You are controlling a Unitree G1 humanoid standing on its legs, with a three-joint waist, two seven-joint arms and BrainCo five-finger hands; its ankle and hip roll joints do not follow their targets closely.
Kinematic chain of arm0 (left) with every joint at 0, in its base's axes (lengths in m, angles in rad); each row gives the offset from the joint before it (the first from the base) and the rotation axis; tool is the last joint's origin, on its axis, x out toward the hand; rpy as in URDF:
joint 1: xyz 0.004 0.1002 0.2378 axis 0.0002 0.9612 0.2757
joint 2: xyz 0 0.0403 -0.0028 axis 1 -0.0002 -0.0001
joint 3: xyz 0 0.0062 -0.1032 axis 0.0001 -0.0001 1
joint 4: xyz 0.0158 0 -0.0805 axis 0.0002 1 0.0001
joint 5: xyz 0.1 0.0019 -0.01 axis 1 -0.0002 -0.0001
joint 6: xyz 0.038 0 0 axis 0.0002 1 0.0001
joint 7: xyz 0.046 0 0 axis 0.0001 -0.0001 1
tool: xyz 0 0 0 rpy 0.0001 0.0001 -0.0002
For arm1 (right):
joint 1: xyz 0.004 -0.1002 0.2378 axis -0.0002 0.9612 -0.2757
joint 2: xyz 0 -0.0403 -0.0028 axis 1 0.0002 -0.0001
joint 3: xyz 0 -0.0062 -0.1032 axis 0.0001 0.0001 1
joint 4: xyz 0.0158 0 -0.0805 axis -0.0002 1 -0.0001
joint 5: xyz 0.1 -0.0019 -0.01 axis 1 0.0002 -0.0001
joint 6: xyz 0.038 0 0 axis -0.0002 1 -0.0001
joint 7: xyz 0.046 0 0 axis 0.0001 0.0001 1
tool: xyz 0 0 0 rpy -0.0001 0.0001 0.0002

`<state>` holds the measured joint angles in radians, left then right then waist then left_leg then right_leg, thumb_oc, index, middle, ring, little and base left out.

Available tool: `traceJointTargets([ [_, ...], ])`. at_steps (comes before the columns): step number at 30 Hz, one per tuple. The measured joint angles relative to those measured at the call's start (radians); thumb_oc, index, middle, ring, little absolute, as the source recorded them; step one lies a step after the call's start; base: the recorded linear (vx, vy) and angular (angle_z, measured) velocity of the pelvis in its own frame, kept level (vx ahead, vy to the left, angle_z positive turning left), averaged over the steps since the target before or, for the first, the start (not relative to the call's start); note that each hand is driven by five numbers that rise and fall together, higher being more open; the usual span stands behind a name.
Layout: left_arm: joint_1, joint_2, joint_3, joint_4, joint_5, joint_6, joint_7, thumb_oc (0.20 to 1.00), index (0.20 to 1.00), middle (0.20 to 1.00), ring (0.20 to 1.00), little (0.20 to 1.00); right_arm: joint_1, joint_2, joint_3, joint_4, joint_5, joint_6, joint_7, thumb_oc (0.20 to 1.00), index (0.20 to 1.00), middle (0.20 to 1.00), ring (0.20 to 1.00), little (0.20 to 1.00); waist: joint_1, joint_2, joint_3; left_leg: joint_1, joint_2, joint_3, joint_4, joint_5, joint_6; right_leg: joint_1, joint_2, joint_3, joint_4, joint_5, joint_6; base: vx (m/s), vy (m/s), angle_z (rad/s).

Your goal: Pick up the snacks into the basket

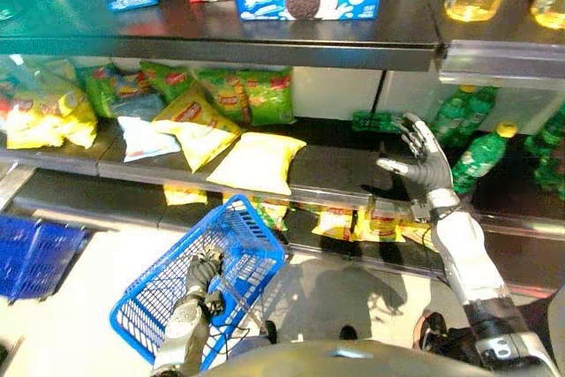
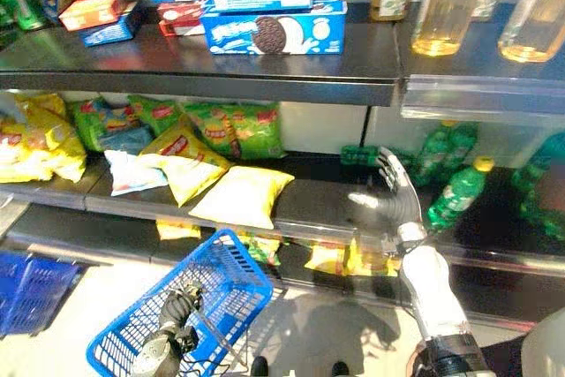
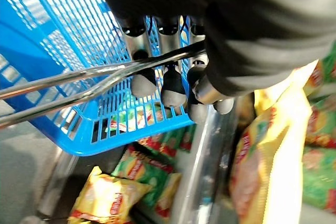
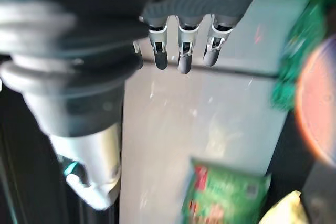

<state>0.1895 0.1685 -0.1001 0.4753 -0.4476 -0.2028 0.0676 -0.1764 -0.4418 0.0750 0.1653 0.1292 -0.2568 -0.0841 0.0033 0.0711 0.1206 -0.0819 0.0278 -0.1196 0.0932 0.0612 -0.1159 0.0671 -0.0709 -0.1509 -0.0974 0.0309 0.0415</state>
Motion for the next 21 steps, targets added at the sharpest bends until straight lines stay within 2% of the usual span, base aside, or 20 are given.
traceJointTargets([
  [3,0.007,0.002,0.0,-0.025,-0.007,0.001,0.0,0.2,0.2,0.2,0.2,0.2,-0.06,-0.009,0.013,0.017,-0.05,0.002,-0.035,1.0,1.0,1.0,1.0,1.0,0.025,0.014,0.013,-0.02,-0.001,-0.006,0.001,0.012,-0.006,0.008,0.002,-0.023,0.002,0.002,-0.002,-0.04,0.062,0.36],
  [6,-0.024,0.011,-0.006,-0.066,-0.001,0.003,0.0,0.2,0.2,0.2,0.2,0.2,-0.102,-0.064,0.012,0.077,-0.087,0.02,-0.089,1.0,1.0,1.0,1.0,1.0,0.015,0.017,0.023,-0.077,0.004,0.008,-0.015,0.012,0.001,-0.02,0.014,-0.08,0.005,0.007,0.0,0.05,0.094,0.75],
  [7,-0.022,0.028,-0.002,-0.114,0.0,0.013,0.002,0.2,0.2,0.2,0.2,0.2,-0.103,-0.068,0.013,0.088,-0.1,0.041,-0.101,1.0,1.0,1.0,1.0,1.0,0.038,-0.007,0.039,-0.072,0.003,0.009,-0.061,0.016,0.019,-0.025,0.005,-0.101,0.004,0.008,-0.003,0.1,0.173,0.5],
  [8,-0.02,0.041,-0.003,-0.142,0.0,0.016,0.003,0.2,0.2,0.2,0.2,0.2,-0.103,-0.068,0.015,0.093,-0.102,0.046,-0.101,1.0,1.0,1.0,1.0,1.0,0.039,-0.02,0.047,-0.068,0.002,0.013,-0.079,0.019,0.022,-0.031,0.005,-0.101,0.007,0.008,-0.002,0.13,0.215,0.3],
  [9,-0.02,0.062,-0.002,-0.163,0.001,0.018,0.002,0.2,0.2,0.2,0.2,0.2,-0.115,-0.062,0.018,0.124,-0.111,0.047,-0.102,1.0,1.0,1.0,1.0,1.0,0.06,-0.03,0.054,-0.072,-0.004,0.015,-0.085,0.042,0.053,-0.036,0.001,-0.099,0.01,0.008,0.001,0.15,0.23,0.01],
  [13,-0.031,0.09,-0.003,-0.188,0.021,0.022,0.005,0.2,0.2,0.2,0.2,0.2,-0.126,-0.042,0.006,0.192,-0.119,0.076,-0.108,1.0,1.0,1.0,1.0,1.0,0.099,-0.077,0.065,-0.074,-0.047,0.025,-0.086,0.045,0.082,-0.032,-0.031,-0.106,0.014,0.001,0.038,0.12,0.179,0.13],
  [15,-0.05,0.118,-0.005,-0.203,0.052,0.025,0.006,0.2,0.2,0.2,0.2,0.2,-0.125,-0.038,0.013,0.214,-0.121,0.103,-0.117,1.0,1.0,1.0,1.0,1.0,0.111,-0.108,0.072,-0.084,-0.064,0.008,-0.079,0.046,0.096,-0.039,-0.052,-0.115,0.039,-0.012,0.048,0.04,0.197,0.27],
  [16,-0.06,0.13,-0.006,-0.213,0.071,0.026,0.006,0.2,0.2,0.2,0.2,0.2,-0.128,-0.038,0.014,0.216,-0.124,0.106,-0.12,1.0,1.0,1.0,1.0,1.0,0.116,-0.117,0.077,-0.092,-0.07,0.006,-0.069,0.04,0.105,-0.058,-0.059,-0.118,0.072,-0.027,0.051,-0.12,0.142,0.11],
  [17,-0.089,0.167,-0.006,-0.225,0.087,0.026,0.012,0.2,0.2,0.2,0.2,0.2,-0.161,-0.02,0.017,0.239,-0.127,0.108,-0.126,1.0,1.0,1.0,1.0,1.0,0.122,-0.135,0.091,-0.125,-0.072,0.007,-0.034,0.026,0.113,-0.13,-0.077,-0.109,0.19,-0.071,0.059,-0.15,0.125,0.06],
  [18,-0.111,0.189,-0.008,-0.225,0.088,0.026,0.014,0.2,0.2,0.2,0.2,0.2,-0.188,-0.012,0.025,0.254,-0.127,0.112,-0.129,1.0,1.0,1.0,1.0,1.0,0.12,-0.141,0.1,-0.142,-0.072,0.005,-0.02,0.023,0.118,-0.166,-0.088,-0.103,0.247,-0.087,0.06,-0.11,0.106,0.03],
  [20,-0.179,0.251,-0.009,-0.23,0.088,0.026,0.03,0.2,0.2,0.2,0.2,0.2,-0.313,0.009,0.074,0.337,-0.122,0.115,-0.151,1.0,1.0,1.0,1.0,1.0,0.127,-0.171,0.129,-0.223,-0.077,0.007,0.056,-0.004,0.127,-0.263,-0.1,-0.069,0.348,-0.103,0.058,0.02,0.062,-0.06],
  [21,-0.216,0.269,-0.006,-0.232,0.088,0.026,0.038,0.2,0.2,0.2,0.2,0.2,-0.377,0.01,0.096,0.377,-0.118,0.118,-0.152,1.0,1.0,1.0,1.0,1.0,0.142,-0.188,0.151,-0.252,-0.084,0.011,0.079,-0.009,0.127,-0.281,-0.104,-0.059,0.344,-0.106,0.057,0.08,0.023,-0.09],
])
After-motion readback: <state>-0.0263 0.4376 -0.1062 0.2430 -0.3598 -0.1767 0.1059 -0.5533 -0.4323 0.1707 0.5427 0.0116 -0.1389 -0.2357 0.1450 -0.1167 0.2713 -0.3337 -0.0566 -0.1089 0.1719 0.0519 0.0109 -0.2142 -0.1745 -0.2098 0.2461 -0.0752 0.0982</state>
